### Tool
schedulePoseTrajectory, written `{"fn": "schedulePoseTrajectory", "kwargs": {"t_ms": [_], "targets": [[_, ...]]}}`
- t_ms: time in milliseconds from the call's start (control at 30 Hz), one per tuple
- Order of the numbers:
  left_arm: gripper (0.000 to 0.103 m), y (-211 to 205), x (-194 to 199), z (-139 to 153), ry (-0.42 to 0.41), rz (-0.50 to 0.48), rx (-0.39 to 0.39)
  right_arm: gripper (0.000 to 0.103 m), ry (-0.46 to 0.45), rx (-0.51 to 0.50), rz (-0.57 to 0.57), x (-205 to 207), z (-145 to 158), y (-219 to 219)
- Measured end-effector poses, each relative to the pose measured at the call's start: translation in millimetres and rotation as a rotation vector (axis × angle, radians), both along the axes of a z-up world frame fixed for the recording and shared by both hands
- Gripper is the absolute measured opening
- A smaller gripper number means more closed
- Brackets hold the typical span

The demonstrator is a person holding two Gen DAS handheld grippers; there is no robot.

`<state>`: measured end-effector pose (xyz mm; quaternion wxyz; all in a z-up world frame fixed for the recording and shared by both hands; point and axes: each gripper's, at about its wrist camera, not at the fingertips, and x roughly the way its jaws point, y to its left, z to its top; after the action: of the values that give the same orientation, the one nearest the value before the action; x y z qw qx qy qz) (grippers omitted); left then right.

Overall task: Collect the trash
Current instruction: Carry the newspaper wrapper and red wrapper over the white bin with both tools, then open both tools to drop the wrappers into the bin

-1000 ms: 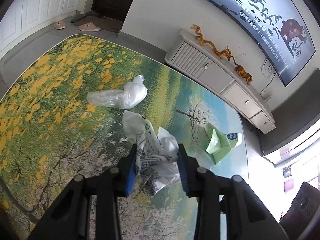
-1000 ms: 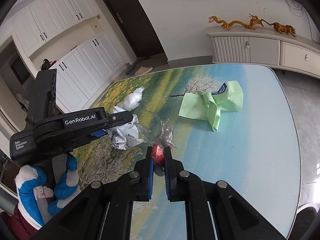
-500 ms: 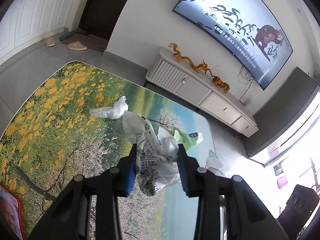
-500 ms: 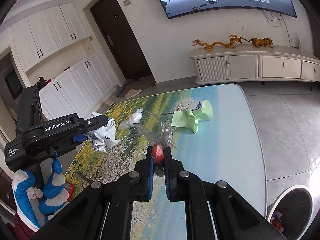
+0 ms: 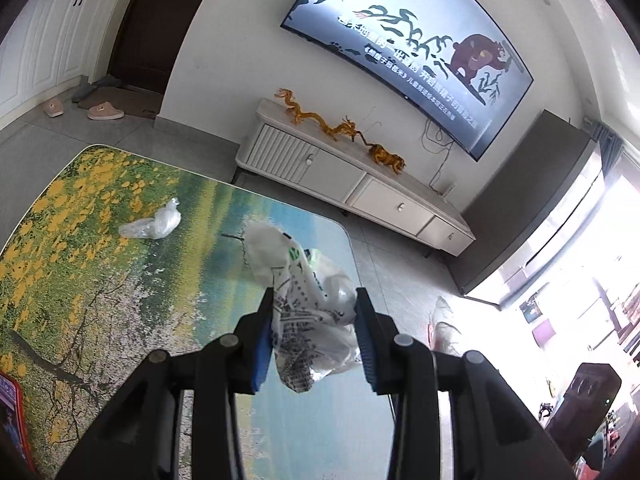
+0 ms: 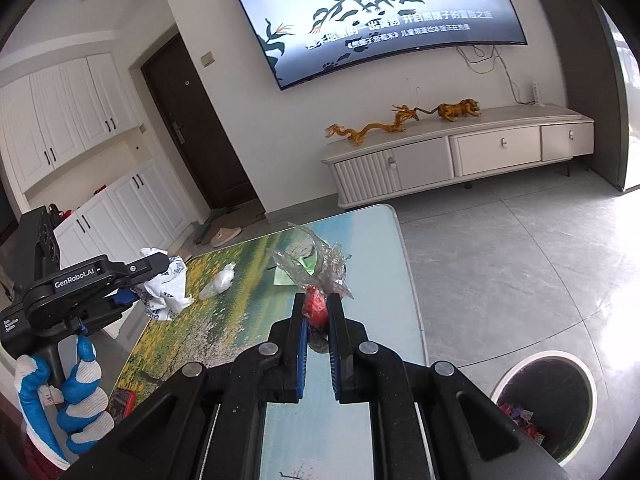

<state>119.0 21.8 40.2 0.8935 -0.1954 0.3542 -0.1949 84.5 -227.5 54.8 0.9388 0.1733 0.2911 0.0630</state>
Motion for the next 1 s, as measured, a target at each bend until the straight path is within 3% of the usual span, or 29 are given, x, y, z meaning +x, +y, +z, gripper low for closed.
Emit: {"fn": "schedulePoseTrajectory", "kwargs": {"t_ms": [267,500,833,1000], "targets": [[0.035,-61,-8,-1,0.002,-0.127,0.038,0.009,0.006,0.019,-0.166,-30,-7,-63],[0.035,-140,-12,-15,0.016,-0.286,0.114,0.009,0.076,0.043,-0.309,-51,-31,-117],[0.035,-278,-26,-68,0.086,-0.551,0.226,0.009,0.224,0.12,-0.463,-72,-94,-187],[0.039,-335,-38,-91,0.121,-0.671,0.234,0.013,0.291,0.151,-0.518,-77,-123,-215]]}}
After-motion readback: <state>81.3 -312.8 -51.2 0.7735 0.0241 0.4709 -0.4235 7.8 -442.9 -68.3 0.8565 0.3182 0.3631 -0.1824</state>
